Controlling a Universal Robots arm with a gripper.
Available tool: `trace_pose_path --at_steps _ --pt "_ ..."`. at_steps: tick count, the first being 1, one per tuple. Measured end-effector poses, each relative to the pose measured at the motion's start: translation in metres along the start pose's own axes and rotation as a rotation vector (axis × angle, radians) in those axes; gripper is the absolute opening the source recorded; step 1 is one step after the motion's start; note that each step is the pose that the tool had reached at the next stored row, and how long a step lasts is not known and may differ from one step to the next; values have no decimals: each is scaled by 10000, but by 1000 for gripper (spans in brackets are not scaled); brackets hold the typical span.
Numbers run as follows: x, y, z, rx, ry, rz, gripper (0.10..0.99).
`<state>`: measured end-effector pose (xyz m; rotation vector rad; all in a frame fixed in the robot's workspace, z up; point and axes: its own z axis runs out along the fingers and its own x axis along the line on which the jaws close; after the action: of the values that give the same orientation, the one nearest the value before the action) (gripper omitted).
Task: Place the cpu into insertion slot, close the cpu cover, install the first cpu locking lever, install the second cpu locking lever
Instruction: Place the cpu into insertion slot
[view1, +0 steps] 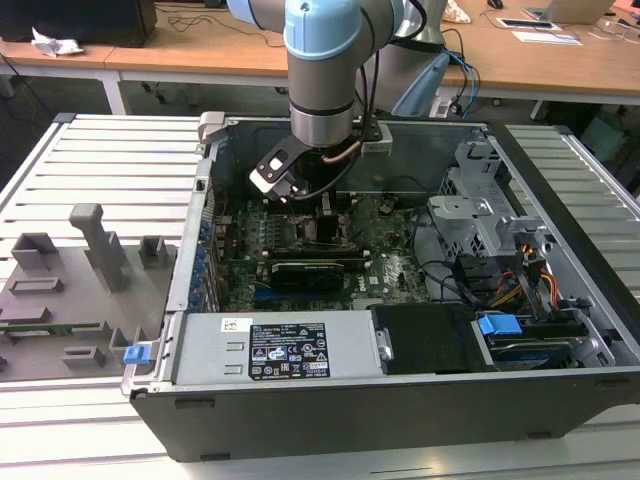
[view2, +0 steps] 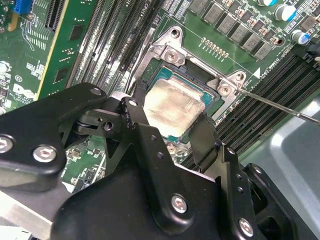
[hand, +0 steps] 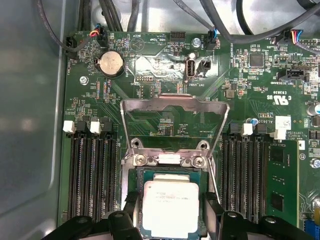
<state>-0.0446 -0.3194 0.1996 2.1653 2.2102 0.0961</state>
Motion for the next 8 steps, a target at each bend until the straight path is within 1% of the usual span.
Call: trace_pose_path --at_steps 6,8 --pt "33 2 17 1 42 4 616" --pt "34 4 -6 1 42 5 616"
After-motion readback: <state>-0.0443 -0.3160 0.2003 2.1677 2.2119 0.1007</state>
